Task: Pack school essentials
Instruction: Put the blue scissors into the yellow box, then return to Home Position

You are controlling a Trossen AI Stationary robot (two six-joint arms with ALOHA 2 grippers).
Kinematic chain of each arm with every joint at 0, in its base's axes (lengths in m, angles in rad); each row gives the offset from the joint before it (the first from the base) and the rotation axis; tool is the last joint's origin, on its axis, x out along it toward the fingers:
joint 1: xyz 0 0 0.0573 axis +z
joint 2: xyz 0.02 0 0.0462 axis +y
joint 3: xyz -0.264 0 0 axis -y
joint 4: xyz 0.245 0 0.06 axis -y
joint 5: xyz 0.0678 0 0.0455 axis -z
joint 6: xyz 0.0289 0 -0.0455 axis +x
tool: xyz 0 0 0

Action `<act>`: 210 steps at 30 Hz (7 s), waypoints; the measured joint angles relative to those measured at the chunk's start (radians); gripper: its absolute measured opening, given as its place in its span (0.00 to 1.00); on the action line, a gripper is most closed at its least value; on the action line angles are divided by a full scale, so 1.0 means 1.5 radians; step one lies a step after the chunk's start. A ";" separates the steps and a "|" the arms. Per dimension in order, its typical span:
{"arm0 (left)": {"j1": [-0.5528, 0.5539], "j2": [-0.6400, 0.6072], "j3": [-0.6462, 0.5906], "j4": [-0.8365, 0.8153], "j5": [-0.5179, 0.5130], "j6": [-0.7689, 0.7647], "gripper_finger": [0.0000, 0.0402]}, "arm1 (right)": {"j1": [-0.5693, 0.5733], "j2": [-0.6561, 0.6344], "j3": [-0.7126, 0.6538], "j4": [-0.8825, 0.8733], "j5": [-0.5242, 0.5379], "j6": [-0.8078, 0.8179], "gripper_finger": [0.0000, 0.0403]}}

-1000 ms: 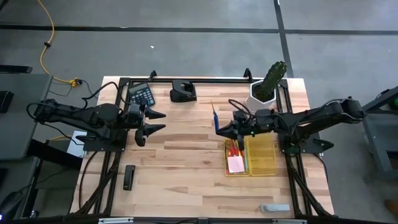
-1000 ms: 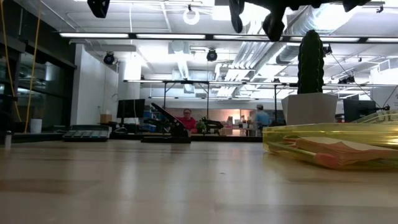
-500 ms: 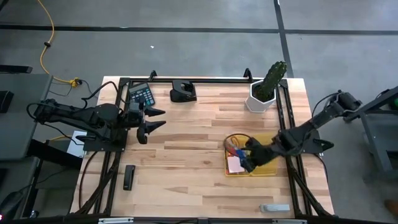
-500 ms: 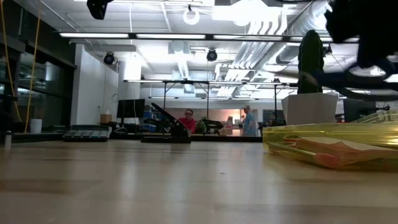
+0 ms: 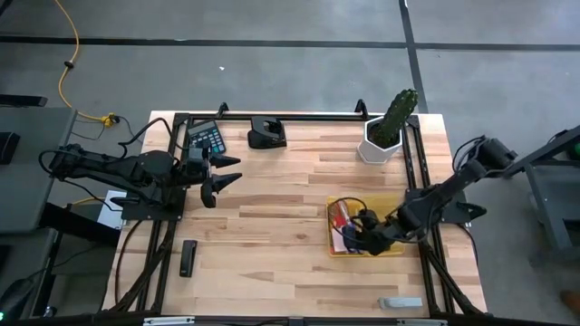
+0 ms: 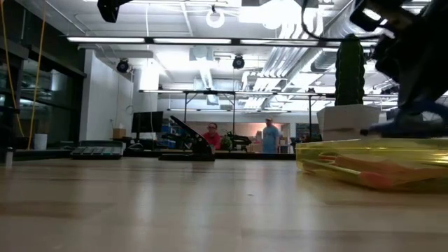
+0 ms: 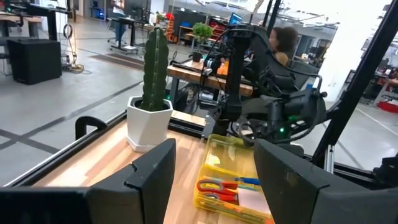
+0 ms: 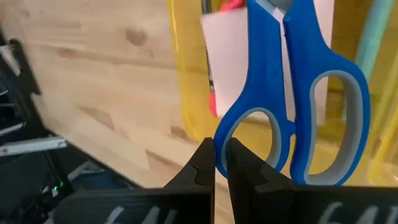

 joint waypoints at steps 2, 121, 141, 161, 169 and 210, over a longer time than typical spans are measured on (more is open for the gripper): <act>0.000 0.000 0.000 0.000 0.000 0.011 0.51 | -0.013 0.011 0.000 0.004 -0.011 0.002 0.00; 0.063 -0.448 -0.360 0.010 0.121 0.019 0.00 | -0.134 -0.414 -0.001 0.171 0.223 -1.108 0.40; 0.088 -0.431 -0.403 0.005 0.139 -0.014 0.00 | -0.124 -0.447 -0.001 0.029 0.230 -0.917 0.34; 0.088 -0.431 -0.403 0.006 0.139 -0.014 0.01 | -0.190 -0.794 -0.374 0.366 0.029 -1.066 0.00; 0.088 -0.431 -0.403 0.006 0.138 -0.014 0.01 | -0.256 -0.884 -0.389 0.320 -0.015 -1.135 0.00; 0.088 -0.429 -0.403 0.006 0.139 -0.014 0.01 | -0.381 -0.885 -0.459 0.221 -0.103 -1.241 0.00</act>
